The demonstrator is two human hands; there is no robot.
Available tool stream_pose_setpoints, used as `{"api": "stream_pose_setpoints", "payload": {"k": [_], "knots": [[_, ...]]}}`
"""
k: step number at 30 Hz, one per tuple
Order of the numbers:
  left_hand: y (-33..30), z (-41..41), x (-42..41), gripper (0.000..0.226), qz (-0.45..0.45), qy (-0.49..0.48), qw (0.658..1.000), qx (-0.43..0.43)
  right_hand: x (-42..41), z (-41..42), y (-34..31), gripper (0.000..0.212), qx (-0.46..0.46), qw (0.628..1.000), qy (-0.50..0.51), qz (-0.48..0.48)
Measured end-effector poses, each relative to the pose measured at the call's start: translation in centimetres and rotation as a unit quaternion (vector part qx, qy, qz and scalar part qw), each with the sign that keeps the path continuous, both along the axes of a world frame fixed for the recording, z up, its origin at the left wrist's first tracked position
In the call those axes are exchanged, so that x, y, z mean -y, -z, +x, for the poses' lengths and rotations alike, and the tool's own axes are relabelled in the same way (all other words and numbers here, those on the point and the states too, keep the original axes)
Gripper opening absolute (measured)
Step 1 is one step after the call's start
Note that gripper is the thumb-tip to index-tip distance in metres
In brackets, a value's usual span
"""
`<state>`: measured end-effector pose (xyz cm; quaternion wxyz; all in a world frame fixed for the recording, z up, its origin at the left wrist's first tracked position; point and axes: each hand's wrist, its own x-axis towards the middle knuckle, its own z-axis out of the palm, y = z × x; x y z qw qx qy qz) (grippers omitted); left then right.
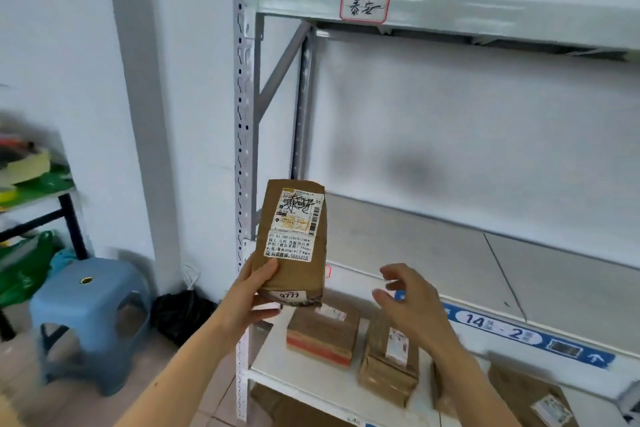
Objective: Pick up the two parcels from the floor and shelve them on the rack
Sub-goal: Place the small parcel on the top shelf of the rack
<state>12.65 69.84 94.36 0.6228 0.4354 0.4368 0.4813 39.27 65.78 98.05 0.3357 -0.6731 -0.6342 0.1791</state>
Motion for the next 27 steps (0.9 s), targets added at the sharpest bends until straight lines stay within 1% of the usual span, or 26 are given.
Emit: {"api": "stream_pose_setpoints", "payload": {"k": [3, 5, 8, 9, 10, 11, 14, 15, 18, 20, 21, 23, 25, 26, 27], "knots": [[-2.0, -0.9, -4.6, 0.079, 0.021, -0.016, 1.0, 0.011, -5.7, -1.3, -2.7, 0.034, 0.003, 0.999, -0.012, 0.039], [-3.7, -1.4, -8.1, 0.083, 0.05, -0.019, 0.998, 0.014, -9.0, -2.0, -3.3, 0.033, 0.0, 0.998, -0.018, 0.061], [-7.1, -2.2, -13.2, 0.096, 0.1, -0.002, 0.995, 0.021, -13.0, -3.0, -3.4, 0.034, 0.001, 0.998, -0.012, 0.063], [-8.6, -2.5, -14.7, 0.096, 0.118, 0.013, 0.993, 0.024, -14.3, -3.3, -3.6, 0.034, -0.003, 0.998, -0.007, 0.062], [-10.3, -2.7, -16.0, 0.091, 0.137, 0.03, 0.99, 0.027, -15.5, -3.6, -4.0, 0.035, -0.009, 0.998, -0.002, 0.065], [-12.0, -2.9, -17.1, 0.082, 0.157, 0.044, 0.986, 0.031, -16.6, -3.9, -4.7, 0.035, -0.016, 0.997, 0.0, 0.074], [-17.7, -3.4, -19.5, 0.048, 0.233, 0.072, 0.968, 0.055, -19.4, -5.2, -7.9, 0.035, -0.03, 0.991, -0.005, 0.134], [-19.6, -3.6, -20.0, 0.045, 0.261, 0.083, 0.96, 0.064, -20.1, -5.6, -9.2, 0.035, -0.034, 0.986, -0.007, 0.162], [-24.6, -4.0, -21.0, 0.058, 0.342, 0.109, 0.929, 0.093, -21.1, -6.7, -14.4, 0.035, -0.046, 0.967, -0.015, 0.25], [-27.7, -4.2, -21.7, 0.056, 0.385, 0.124, 0.908, 0.113, -21.1, -7.5, -18.2, 0.041, -0.055, 0.949, -0.027, 0.31], [-29.2, -4.2, -22.0, 0.053, 0.399, 0.125, 0.901, 0.118, -20.9, -7.9, -20.0, 0.047, -0.066, 0.936, -0.036, 0.343], [-32.1, -3.8, -22.7, 0.046, 0.416, 0.115, 0.895, 0.113, -20.5, -8.7, -23.6, 0.064, -0.087, 0.907, -0.061, 0.408], [-34.9, -3.3, -23.3, 0.045, 0.427, 0.102, 0.894, 0.09, -20.6, -9.5, -26.9, 0.079, -0.074, 0.881, -0.078, 0.46], [-36.1, -3.1, -23.6, 0.045, 0.435, 0.095, 0.892, 0.075, -21.0, -9.8, -28.4, 0.083, -0.061, 0.874, -0.079, 0.476], [-37.4, -2.8, -23.9, 0.047, 0.444, 0.09, 0.89, 0.057, -21.5, -10.1, -29.8, 0.082, -0.048, 0.869, -0.077, 0.487]]}}
